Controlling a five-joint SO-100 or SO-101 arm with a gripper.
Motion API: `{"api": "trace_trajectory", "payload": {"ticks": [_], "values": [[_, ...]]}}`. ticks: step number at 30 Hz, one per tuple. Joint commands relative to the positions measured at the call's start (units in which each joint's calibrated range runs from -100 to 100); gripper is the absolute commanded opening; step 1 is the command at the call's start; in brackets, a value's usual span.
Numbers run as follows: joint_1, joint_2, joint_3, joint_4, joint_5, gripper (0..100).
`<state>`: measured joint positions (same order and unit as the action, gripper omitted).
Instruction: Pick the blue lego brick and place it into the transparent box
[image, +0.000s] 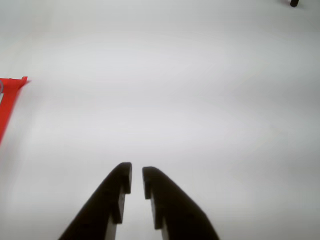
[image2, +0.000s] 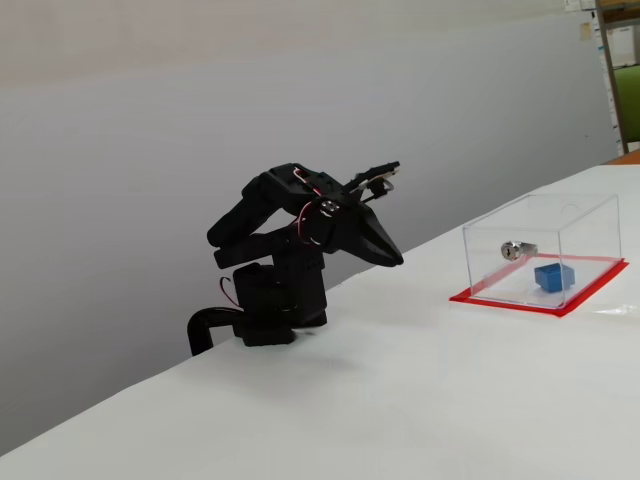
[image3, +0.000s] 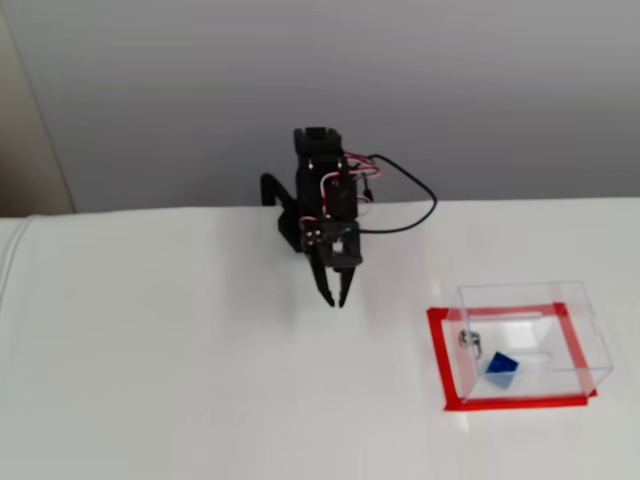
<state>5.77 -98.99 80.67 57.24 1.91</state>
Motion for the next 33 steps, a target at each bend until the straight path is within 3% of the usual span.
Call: {"api": "trace_trajectory", "payload": {"ticks": [1,13,23,33], "values": [[0.85,-0.85,4.95,-6.50,0.08,3],[4.47,-0.85,18.70,-17.47,0.60,3],[2.92,-0.85,18.70,-5.63,0.39,2],[2.33,-0.93,18.61,-5.20,0.60,2]]}}
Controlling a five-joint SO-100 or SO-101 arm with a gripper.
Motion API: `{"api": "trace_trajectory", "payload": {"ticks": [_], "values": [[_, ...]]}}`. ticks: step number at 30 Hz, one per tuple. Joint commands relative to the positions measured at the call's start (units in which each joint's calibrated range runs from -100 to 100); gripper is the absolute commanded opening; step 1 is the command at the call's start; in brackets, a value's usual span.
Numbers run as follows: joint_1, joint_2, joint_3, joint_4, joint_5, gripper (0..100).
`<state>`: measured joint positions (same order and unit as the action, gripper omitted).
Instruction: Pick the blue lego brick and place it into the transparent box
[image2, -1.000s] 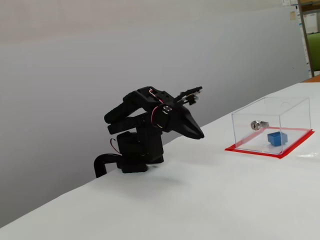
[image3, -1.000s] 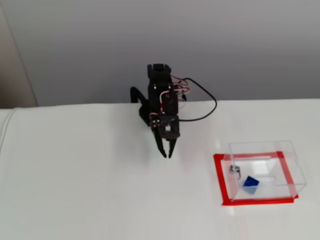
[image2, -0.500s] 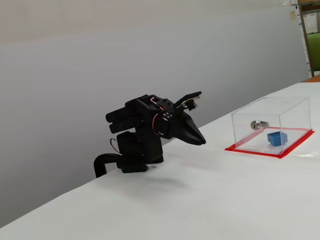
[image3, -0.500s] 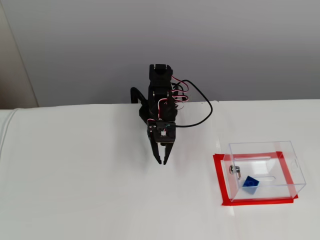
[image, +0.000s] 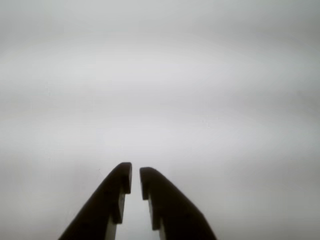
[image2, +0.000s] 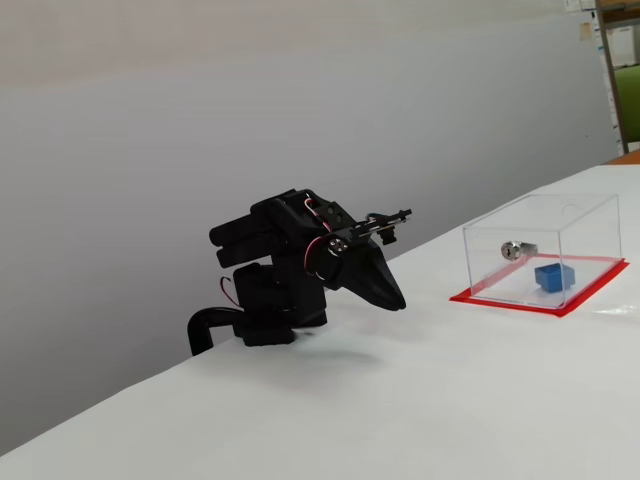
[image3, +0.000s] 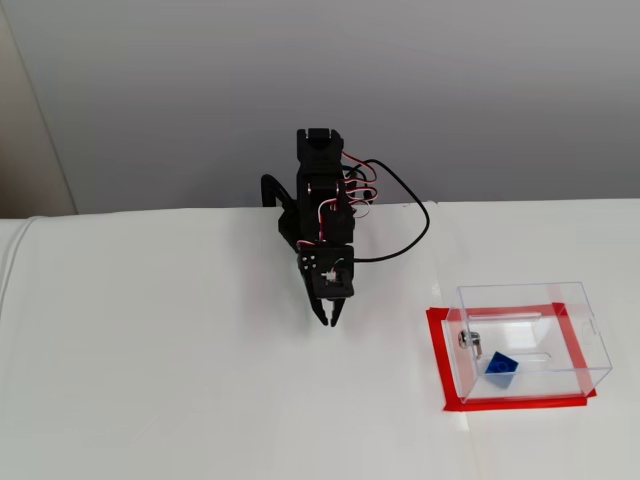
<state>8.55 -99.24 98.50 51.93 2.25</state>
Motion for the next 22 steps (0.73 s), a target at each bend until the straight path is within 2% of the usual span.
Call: {"api": "trace_trajectory", "payload": {"ticks": [1,22], "values": [[-0.45,-0.68,0.78,0.12,0.31,2],[-0.60,-0.51,0.69,0.12,0.26,2]]}}
